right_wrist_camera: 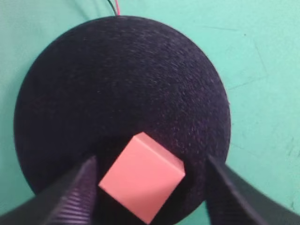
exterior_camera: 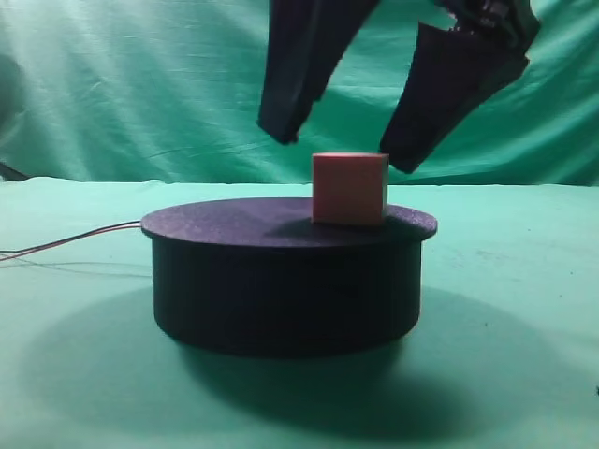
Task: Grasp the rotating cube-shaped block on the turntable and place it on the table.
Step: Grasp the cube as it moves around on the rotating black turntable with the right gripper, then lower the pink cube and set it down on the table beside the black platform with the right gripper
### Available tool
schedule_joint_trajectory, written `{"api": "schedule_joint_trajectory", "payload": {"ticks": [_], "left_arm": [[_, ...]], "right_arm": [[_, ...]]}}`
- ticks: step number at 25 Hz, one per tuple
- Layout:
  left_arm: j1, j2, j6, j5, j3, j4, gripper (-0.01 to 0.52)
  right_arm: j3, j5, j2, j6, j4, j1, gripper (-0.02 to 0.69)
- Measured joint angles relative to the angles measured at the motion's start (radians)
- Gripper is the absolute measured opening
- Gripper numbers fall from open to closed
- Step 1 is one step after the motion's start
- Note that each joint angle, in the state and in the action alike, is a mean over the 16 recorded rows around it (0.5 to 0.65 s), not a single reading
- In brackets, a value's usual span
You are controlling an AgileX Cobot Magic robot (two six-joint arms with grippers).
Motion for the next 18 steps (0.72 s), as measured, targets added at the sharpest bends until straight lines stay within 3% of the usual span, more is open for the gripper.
{"api": "schedule_joint_trajectory", "payload": {"ticks": [8, 18], "left_arm": [[0.0, 0.0, 0.0, 0.0, 0.0, 0.0, 0.0], [0.0, 0.0, 0.0, 0.0, 0.0, 0.0, 0.0]], "right_arm": [[-0.074, 0.081, -0.043, 0.145, -0.158, 0.0, 0.236], [0.006, 0.164, -0.172, 0.372, -0.339, -0.009, 0.226]]}}
